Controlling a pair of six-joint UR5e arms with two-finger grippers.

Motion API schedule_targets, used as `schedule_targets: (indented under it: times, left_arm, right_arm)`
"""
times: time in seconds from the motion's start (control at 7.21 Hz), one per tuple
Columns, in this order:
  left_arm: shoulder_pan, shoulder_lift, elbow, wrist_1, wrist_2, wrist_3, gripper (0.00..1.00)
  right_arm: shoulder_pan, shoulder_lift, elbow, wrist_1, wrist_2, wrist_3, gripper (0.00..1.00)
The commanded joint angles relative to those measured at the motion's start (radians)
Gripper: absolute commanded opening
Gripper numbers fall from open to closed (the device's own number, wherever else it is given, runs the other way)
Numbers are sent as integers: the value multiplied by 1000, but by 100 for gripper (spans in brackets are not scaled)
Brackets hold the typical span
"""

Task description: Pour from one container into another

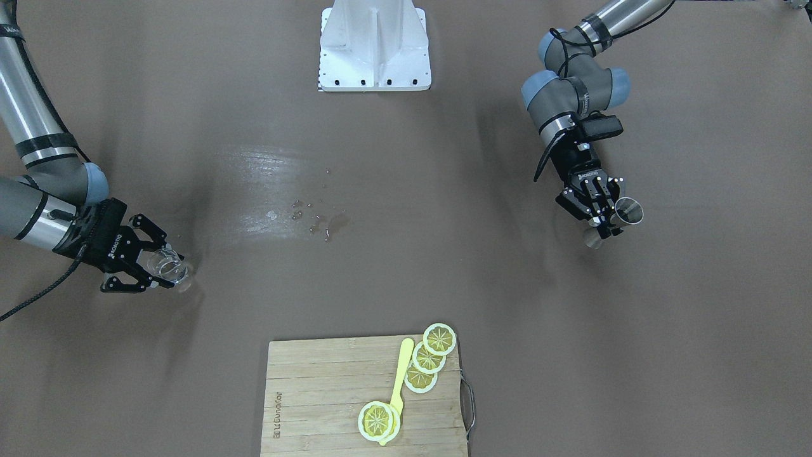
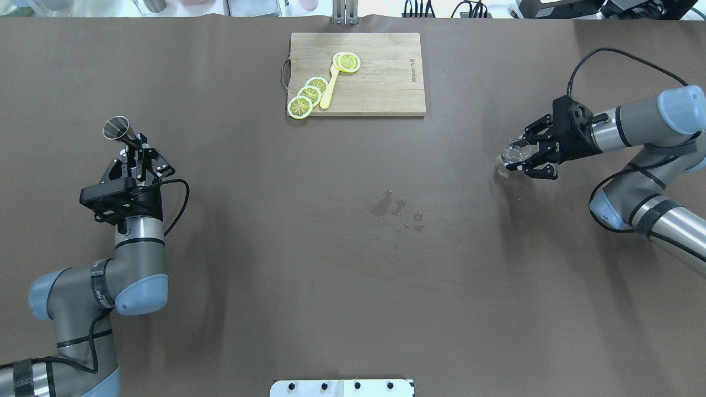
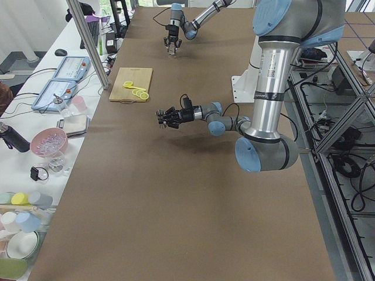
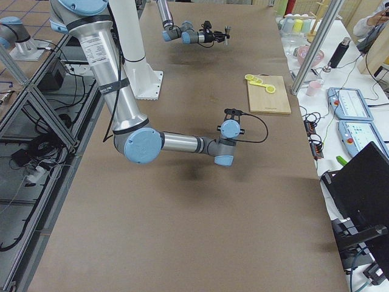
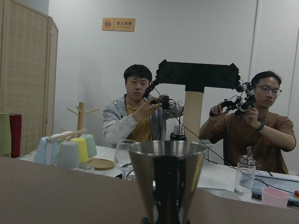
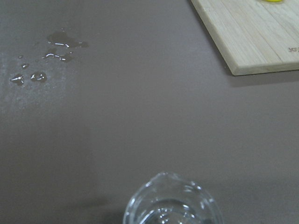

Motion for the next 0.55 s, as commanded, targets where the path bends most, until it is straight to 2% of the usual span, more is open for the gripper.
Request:
schedule_targets:
  times: [0.0,0.14,0.42]
  left_arm:
    - [10,-7,37,8,18,-27,0]
    - [12,-16,46,45,18,-63,0]
    - [13,-27,64,195,47,-233,0]
  right_arm:
    - [-6,-13,3,5,-8,3,0]
    - [-5,-30,20,6,-7,7,0]
    - [-5,-88,83,8,-7,9,0]
